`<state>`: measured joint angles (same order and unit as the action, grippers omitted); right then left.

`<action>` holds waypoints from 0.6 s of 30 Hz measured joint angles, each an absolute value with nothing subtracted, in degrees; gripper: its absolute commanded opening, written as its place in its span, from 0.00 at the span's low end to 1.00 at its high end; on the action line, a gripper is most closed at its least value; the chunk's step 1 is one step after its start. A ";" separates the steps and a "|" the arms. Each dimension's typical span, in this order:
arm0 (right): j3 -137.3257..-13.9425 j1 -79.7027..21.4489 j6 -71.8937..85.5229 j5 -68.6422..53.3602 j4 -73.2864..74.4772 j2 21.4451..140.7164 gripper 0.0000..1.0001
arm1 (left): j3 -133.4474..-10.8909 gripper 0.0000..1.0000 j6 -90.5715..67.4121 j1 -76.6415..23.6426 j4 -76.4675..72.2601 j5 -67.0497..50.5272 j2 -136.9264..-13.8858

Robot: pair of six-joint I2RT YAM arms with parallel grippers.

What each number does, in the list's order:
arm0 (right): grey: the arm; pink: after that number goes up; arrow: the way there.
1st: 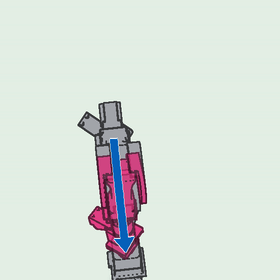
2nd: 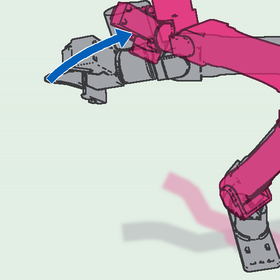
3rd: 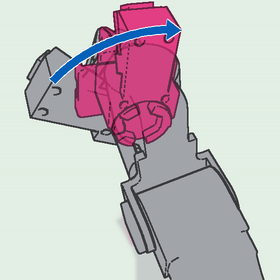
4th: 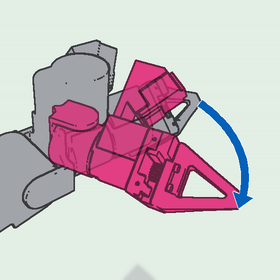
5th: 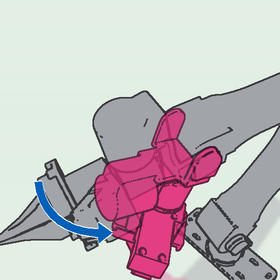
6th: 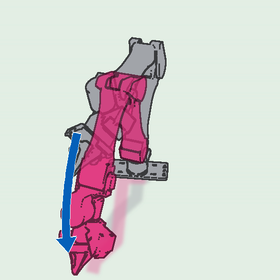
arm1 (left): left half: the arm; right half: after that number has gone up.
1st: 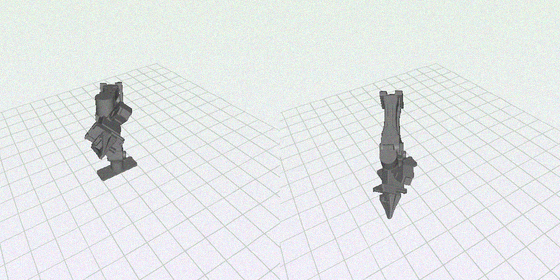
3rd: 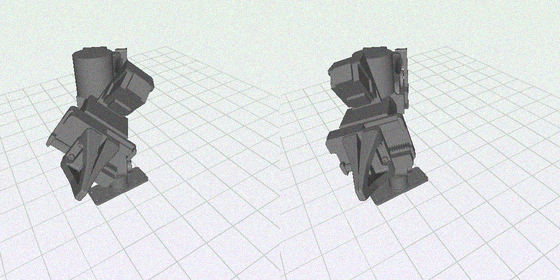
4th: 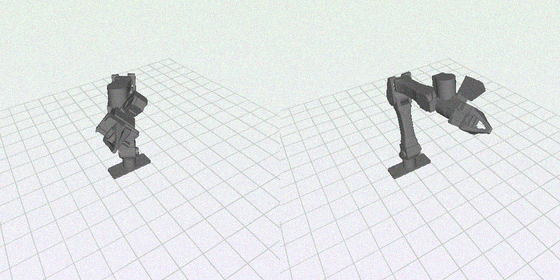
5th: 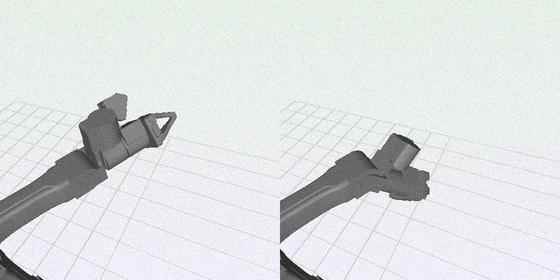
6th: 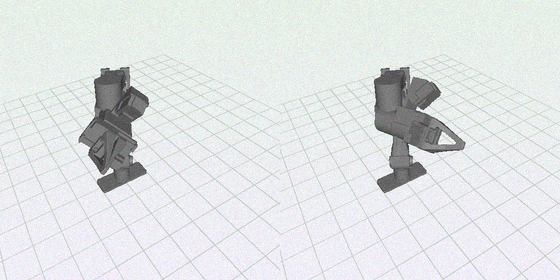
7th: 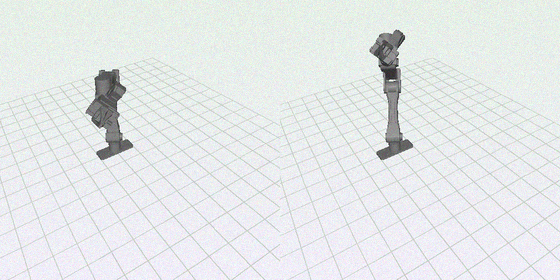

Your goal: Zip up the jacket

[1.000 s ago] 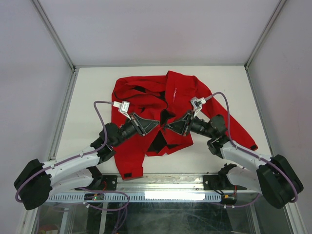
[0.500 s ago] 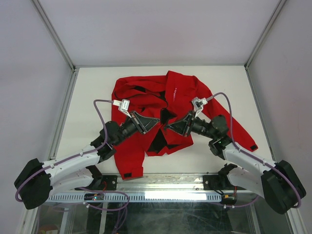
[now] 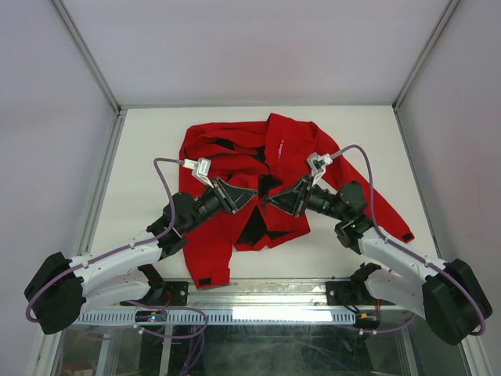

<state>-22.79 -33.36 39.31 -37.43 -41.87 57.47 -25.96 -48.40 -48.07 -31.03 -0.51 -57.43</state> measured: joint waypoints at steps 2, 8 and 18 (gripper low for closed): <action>-22.94 -33.43 39.29 -37.41 -41.85 58.11 0.00 | -25.96 0.00 -48.42 -48.07 -31.03 -0.54 -57.47; -22.94 -33.52 37.47 -36.12 -41.65 58.92 0.00 | -25.96 0.00 -48.49 -48.07 -31.03 -0.60 -57.45; -22.94 -33.52 37.34 -36.01 -41.71 59.31 0.00 | -25.96 0.00 -48.64 -48.07 -31.03 -1.61 -57.45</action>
